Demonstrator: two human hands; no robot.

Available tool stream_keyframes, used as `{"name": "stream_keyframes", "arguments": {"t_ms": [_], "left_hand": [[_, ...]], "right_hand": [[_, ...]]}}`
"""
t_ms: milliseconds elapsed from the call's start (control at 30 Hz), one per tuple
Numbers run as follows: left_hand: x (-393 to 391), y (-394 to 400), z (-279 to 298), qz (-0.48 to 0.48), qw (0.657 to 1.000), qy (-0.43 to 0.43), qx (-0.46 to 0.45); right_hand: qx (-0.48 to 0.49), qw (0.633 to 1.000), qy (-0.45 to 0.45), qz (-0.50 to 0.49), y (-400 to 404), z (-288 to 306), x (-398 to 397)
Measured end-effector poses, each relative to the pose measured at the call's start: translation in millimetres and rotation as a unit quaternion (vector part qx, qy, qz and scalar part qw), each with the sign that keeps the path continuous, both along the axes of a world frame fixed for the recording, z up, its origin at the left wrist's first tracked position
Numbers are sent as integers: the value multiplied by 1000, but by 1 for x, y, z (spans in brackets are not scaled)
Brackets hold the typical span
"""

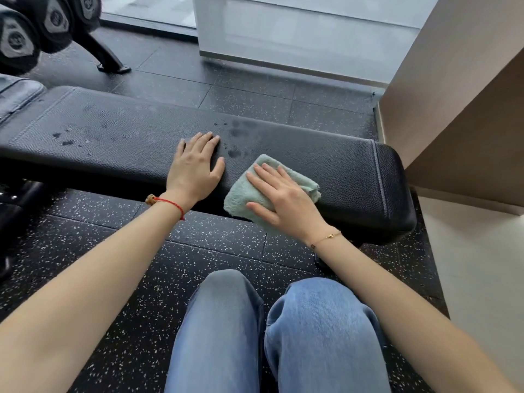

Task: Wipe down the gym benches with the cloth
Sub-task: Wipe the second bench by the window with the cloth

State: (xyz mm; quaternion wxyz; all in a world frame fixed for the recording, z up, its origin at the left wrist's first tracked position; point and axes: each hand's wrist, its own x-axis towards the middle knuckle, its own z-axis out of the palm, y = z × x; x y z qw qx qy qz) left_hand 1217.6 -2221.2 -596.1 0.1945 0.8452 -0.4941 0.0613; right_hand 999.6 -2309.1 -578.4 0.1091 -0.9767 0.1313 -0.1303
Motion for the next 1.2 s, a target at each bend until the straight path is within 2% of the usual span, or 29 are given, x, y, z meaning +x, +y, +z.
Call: {"name": "stream_keyframes", "arguments": {"t_ms": [200,367,467,667,933,1033,1133,1200], "left_hand": [[2,0,-3,0,1000,-2,0],[-1,-2,-2,11,1000,-2,7],[0,0,-1,5,1000,1,9],[2,0,-3,8,1000,-2,1],[3,0,-2,7,1000,-7,2],[4,2,-2,6,1000,-4,-2],[3,1,-2,9,1000,-5,-5],[1,1,-2,12,1000,-6,0]], "right_hand": [[-22,998,-38,-40,-28,-7,-76],[-46,999,20,6,-14,-3,-11],[-48,999,20,5,-3,-3,10],[-65,996,-34,-51,-34,-9,-80],[-62,998,5,6,-5,-7,16],[-66,998,-14,-1,-17,-10,-28],[-62,996,-33,-54,-38,-11,-84],[-67,995,-31,-66,-38,-9,-79]]}}
